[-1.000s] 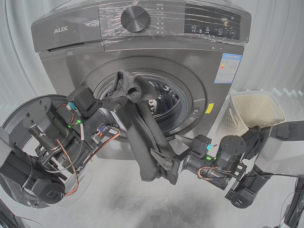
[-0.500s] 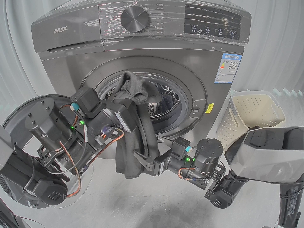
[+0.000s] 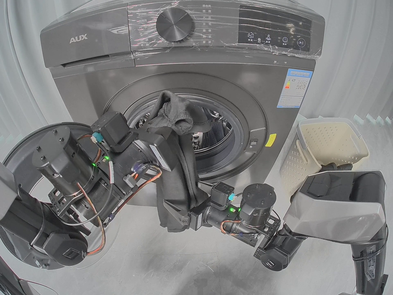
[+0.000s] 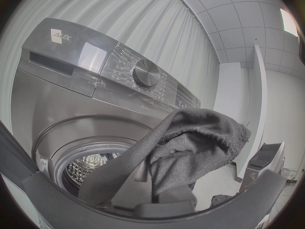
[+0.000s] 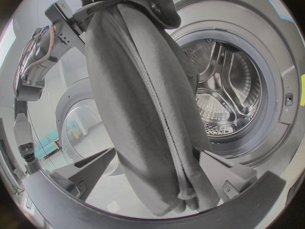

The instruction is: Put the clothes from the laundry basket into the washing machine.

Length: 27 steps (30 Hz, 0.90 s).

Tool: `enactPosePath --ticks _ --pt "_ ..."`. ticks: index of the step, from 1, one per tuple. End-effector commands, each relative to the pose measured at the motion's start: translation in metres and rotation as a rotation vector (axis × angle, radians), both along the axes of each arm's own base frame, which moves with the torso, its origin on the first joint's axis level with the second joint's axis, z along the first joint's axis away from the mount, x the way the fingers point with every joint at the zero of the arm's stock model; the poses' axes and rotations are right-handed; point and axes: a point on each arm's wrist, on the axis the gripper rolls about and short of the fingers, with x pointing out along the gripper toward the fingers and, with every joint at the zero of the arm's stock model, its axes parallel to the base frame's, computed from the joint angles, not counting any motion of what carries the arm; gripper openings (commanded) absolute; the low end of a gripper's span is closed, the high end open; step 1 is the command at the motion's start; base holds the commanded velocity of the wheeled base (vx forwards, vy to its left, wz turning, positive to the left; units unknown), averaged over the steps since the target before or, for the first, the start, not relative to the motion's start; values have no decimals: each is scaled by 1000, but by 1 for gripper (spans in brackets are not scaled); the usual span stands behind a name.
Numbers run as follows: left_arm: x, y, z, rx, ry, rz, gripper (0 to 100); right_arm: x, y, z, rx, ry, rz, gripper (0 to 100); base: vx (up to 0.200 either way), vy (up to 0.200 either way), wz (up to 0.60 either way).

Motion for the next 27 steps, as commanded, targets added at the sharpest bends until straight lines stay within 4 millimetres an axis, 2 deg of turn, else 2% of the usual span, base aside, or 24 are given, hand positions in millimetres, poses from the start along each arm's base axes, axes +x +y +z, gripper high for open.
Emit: enactPosePath --ticks 1,4,7,12,13,17,22,24,27 --pt "-1 0 3 -7 -9 -2 0 7 5 -14 -12 7 -9 100 0 0 0" --pt "-1 1 5 -12 -15 0 0 19 4 -25 -33 -14 -35 100 0 0 0" --pt "-4 3 9 -24 -29 -2 0 37 -5 -31 -36 -24 -102 100 0 0 0" --pt "-4 3 8 -21 -25 -2 0 36 -5 -33 -41 -15 -143 100 0 0 0" --pt "-4 4 8 -21 -25 -1 0 35 -5 -33 -41 -15 -147 0 0 0 0" --pt "-3 7 5 -16 -15 11 0 36 -6 -23 -20 -31 -157 0 0 0 0" --pt "-1 13 -6 9 19 37 0 38 -17 1 18 -55 -180 0 0 0 0" --pt "0 21 -20 48 63 55 0 43 -30 17 36 -77 -213 0 0 0 0" --pt "-2 23 -38 94 126 54 0 41 -36 37 68 -110 -229 0 0 0 0"
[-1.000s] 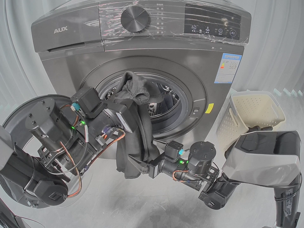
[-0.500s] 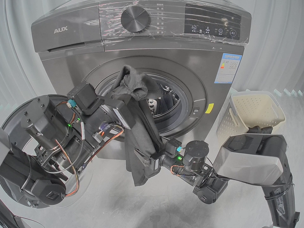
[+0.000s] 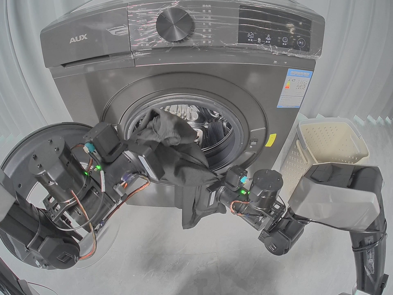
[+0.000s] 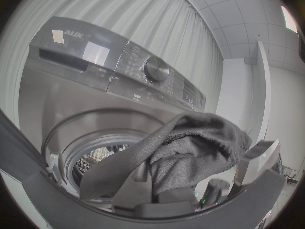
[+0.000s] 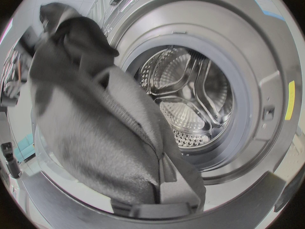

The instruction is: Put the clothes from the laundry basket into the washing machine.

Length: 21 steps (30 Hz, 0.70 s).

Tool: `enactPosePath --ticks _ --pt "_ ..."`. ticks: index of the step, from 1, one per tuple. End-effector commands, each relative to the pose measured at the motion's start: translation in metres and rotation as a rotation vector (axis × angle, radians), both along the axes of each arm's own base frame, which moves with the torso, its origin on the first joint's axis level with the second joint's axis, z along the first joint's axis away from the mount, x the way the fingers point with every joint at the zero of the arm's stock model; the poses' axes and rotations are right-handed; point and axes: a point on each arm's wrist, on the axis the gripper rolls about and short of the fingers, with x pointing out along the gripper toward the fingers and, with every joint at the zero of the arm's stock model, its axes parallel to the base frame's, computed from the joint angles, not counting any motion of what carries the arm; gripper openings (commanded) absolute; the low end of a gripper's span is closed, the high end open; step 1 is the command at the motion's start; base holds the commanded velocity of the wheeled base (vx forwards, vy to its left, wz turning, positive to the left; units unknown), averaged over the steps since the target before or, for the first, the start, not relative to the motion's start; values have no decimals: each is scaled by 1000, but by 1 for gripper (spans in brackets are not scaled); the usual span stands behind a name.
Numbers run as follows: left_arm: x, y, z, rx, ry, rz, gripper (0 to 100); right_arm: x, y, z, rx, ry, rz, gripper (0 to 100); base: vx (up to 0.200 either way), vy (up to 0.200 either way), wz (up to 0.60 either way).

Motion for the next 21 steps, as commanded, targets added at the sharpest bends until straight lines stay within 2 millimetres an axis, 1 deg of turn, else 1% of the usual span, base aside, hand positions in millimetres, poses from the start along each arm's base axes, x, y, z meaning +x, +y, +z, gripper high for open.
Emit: enactPosePath --ticks 1,3,7,10,13,14,18,19,21 --pt "-1 7 -33 82 110 13 0 -1 -16 44 62 -75 -42 0 0 0 0" --pt "-5 10 -50 128 171 10 0 -3 -19 57 84 -99 -61 0 0 0 0" --pt "-9 12 -76 195 261 -11 0 -8 -23 78 116 -132 -68 0 0 0 0" --pt "-7 10 -86 208 286 -10 0 -13 -26 81 124 -125 -71 0 0 0 0" --pt "-5 8 -90 208 283 -12 0 -17 -27 79 118 -114 -64 0 0 0 0" --pt "-5 9 -91 212 289 -12 100 -16 -27 80 120 -115 -66 0 0 0 0" --pt "-8 10 -97 223 315 -9 100 -16 -28 80 121 -116 -69 0 0 0 0" --pt "-16 16 -108 258 365 -9 100 -15 -28 82 123 -122 -72 0 0 0 0" --pt "-24 22 -116 293 406 -15 100 -13 -30 82 125 -125 -76 0 0 0 0"
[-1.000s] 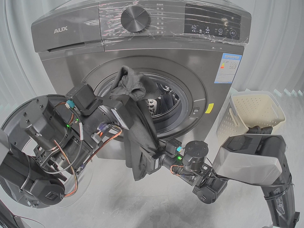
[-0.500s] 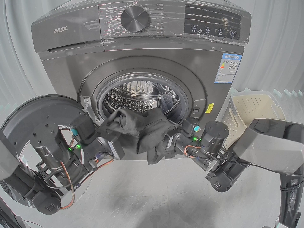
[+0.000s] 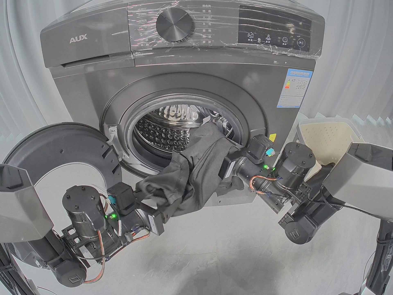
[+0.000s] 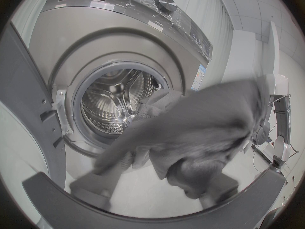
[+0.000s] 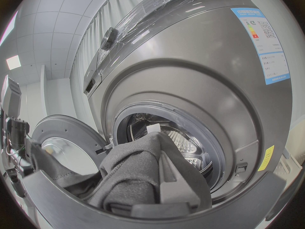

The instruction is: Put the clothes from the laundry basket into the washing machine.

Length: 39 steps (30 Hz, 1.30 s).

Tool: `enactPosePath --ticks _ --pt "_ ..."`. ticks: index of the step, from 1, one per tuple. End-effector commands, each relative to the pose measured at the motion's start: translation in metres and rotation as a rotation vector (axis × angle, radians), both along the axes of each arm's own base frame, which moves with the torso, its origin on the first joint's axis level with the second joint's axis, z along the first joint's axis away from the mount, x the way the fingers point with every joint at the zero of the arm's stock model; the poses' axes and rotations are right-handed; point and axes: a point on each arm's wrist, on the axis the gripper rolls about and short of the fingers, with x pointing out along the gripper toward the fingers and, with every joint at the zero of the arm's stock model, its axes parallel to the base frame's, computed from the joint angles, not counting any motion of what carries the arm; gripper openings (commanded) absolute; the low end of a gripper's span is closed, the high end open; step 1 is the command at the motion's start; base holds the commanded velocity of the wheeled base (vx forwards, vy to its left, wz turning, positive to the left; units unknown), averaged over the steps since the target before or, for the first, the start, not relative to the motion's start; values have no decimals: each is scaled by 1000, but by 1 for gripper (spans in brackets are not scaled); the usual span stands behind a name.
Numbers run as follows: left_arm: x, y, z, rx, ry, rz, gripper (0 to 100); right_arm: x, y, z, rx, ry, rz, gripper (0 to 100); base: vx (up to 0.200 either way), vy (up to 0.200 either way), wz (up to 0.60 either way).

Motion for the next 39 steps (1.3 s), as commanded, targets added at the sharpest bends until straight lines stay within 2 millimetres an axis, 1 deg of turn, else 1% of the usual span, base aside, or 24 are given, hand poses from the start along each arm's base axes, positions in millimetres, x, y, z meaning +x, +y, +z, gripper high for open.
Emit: enactPosePath --ticks 1,6,8,11,15,17,20,27,28,29,31,35,39 --pt "-18 13 -26 89 121 -7 100 3 -5 7 11 -16 -14 0 0 0 0" --pt "-28 19 -32 117 161 -57 100 6 -6 7 14 -16 -23 0 0 0 0" --pt "-29 19 -33 128 164 -71 100 6 -7 7 18 -16 -25 0 0 0 0" --pt "-25 18 -33 126 151 -65 100 4 -5 5 13 -9 -17 0 0 0 0" --pt "-16 15 -28 106 121 -54 100 1 -3 5 14 -8 -8 0 0 0 0" --pt "-6 8 -21 75 76 -56 100 -1 1 4 12 -6 4 0 0 0 0" --pt "3 0 -17 51 44 -66 100 -5 6 5 14 -6 17 0 0 0 0" --pt "22 -17 -25 38 36 -125 100 -12 18 1 19 13 32 0 0 0 0" --pt "23 -17 -25 37 34 -125 100 -12 18 2 21 13 32 0 0 0 0" --pt "29 -22 -26 31 22 -127 100 -12 19 2 22 12 37 0 0 0 0" --pt "34 -26 -25 23 9 -130 100 -13 20 3 20 12 40 0 0 0 0" --pt "40 -32 -21 8 -20 -133 100 -15 22 2 20 14 46 0 0 0 0" --pt "49 -36 -26 6 -20 -125 100 -20 26 2 20 17 60 0 0 0 0"
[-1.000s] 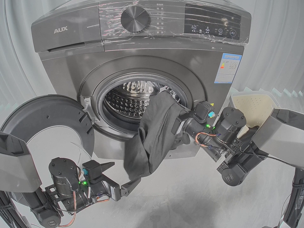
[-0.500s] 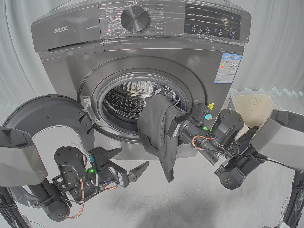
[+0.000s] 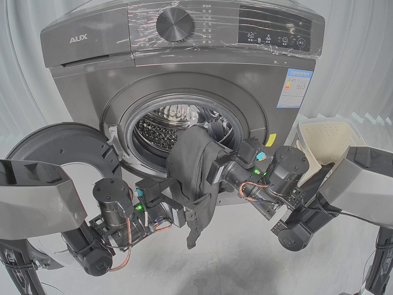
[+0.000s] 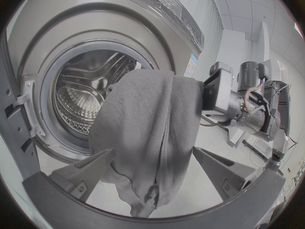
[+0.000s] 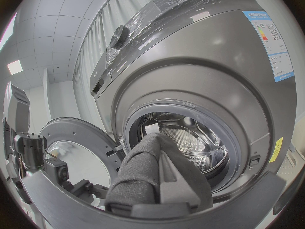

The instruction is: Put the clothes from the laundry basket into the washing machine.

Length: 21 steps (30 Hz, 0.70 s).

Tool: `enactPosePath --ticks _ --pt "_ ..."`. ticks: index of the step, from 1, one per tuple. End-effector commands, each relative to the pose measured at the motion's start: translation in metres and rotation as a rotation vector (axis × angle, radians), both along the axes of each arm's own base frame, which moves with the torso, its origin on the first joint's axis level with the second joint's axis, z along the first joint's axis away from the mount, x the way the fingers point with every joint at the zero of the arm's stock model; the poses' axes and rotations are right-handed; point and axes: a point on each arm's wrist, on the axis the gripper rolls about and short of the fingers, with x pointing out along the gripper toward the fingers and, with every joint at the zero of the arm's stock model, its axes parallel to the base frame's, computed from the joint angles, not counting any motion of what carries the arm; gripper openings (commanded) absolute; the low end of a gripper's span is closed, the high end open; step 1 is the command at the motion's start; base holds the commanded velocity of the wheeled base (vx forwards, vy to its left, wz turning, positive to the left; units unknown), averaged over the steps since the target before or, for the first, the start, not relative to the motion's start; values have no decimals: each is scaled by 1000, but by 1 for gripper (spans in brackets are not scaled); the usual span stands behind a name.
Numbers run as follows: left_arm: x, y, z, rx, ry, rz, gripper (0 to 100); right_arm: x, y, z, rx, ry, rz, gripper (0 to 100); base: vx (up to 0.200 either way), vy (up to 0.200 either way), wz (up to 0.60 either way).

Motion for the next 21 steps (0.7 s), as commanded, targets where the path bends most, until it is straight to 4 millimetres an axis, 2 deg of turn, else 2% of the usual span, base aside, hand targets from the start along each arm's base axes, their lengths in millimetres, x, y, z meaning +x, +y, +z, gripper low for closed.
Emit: enactPosePath --ticks 1,9,16,21 --pt "10 -5 -9 5 10 6 100 -6 5 0 1 2 16 0 0 0 0" --pt "39 -2 -26 18 1 61 100 -29 17 -4 -7 38 44 0 0 0 0" --pt "54 1 -35 32 -11 92 100 -43 18 -1 -9 48 73 0 0 0 0" --pt "57 1 -37 37 -15 101 100 -46 15 -2 -13 59 74 0 0 0 0"
